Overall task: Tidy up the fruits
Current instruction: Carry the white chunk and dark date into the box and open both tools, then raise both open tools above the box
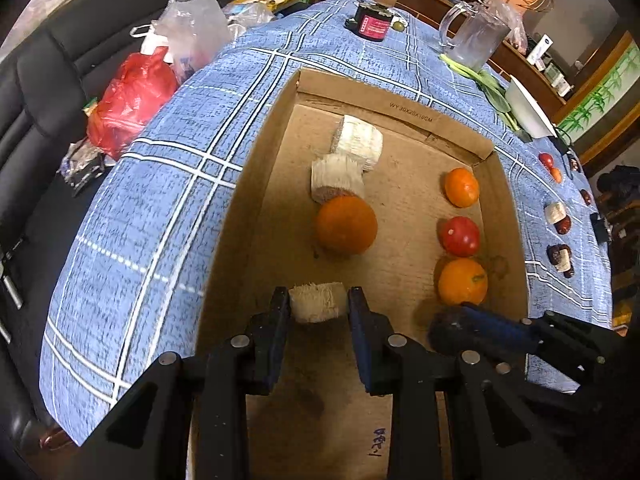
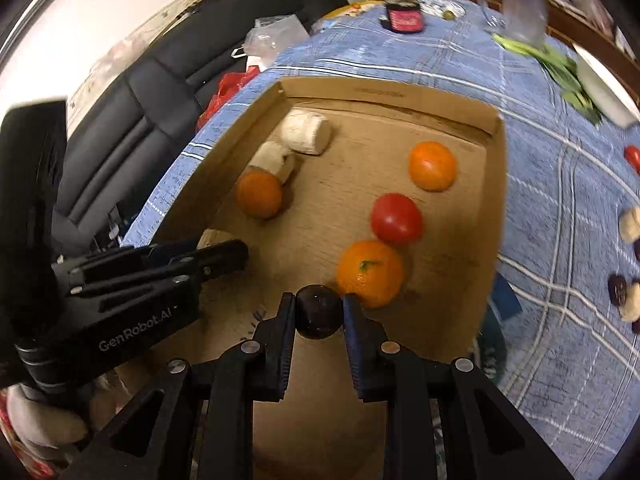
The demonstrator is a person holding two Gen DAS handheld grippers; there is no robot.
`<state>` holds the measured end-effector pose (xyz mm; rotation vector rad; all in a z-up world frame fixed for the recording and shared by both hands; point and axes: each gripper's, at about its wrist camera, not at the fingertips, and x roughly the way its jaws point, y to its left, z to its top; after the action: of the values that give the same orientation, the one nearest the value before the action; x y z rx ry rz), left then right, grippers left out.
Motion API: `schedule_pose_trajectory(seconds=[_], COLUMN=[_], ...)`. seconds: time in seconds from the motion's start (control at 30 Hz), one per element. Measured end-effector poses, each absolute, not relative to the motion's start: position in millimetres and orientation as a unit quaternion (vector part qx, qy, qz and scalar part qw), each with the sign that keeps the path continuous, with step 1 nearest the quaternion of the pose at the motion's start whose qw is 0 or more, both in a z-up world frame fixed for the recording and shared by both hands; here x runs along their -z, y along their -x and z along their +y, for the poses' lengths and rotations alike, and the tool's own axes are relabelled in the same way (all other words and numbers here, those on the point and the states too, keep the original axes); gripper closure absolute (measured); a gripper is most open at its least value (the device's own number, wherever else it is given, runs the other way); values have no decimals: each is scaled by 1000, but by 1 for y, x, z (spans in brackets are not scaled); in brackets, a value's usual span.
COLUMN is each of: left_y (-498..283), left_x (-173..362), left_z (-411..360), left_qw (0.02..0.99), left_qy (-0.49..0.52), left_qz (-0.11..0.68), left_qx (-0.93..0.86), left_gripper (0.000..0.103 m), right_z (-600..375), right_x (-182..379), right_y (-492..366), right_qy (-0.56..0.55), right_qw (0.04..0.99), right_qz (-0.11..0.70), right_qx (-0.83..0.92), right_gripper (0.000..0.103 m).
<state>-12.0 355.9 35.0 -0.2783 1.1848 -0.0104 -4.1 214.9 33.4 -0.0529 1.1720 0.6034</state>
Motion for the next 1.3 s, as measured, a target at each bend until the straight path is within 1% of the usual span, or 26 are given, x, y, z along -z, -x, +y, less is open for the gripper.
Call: schedule_pose_trajectory(seconds=[0.03,0.1,0.3,0.33,0.37,0.43,0.53,0.63,0.77,0.8,0.87,1.03,1.13,1.3], left_y=[10,9,12,14,16,22,34,48,74,81,97,131,146,165], left_x=[-35,-38,-50,-53,-56,-63,-73,-86,-108,-114,-125,-151,-163,-173], left_z=[359,364,377,378,379,383,388,394,399,400,402,392,383,374], left_qw=[820,823,827,829,831,834,839,844,852,854,857,864,872,877], left_qy=[137,143,170,171,174,187,196,205,208,208,214,219,214,214], left_qz=[556,550,536,532,529,519,508,496,477,472,460,437,420,404], left_qx=[10,12,22,21,18,19,8,-13,-60,-73,-92,-121,-134,-145], left_gripper=[72,63,60,58,51,49,49,47,34,31,30,30,30,30], right_z=[219,226,226,224,222,219,217,218,219,220,218,207,200,191], right_x=[-34,-33,-28,-28,-28,-31,-37,-46,-62,-65,-74,-95,-103,-110], right_y=[5,7,16,18,21,24,29,33,44,46,53,72,83,95], right_qy=[31,38,39,38,35,30,28,32,34,35,34,32,31,33], right_qw=[792,792,787,787,787,788,791,795,801,802,806,813,816,817], right_qz=[542,542,550,551,552,553,549,539,519,515,504,478,468,460], right_qx=[-280,-279,-275,-274,-272,-270,-269,-276,-296,-301,-309,-331,-337,-346], right_gripper=[77,77,76,73,71,63,60,60,57,54,52,49,45,45])
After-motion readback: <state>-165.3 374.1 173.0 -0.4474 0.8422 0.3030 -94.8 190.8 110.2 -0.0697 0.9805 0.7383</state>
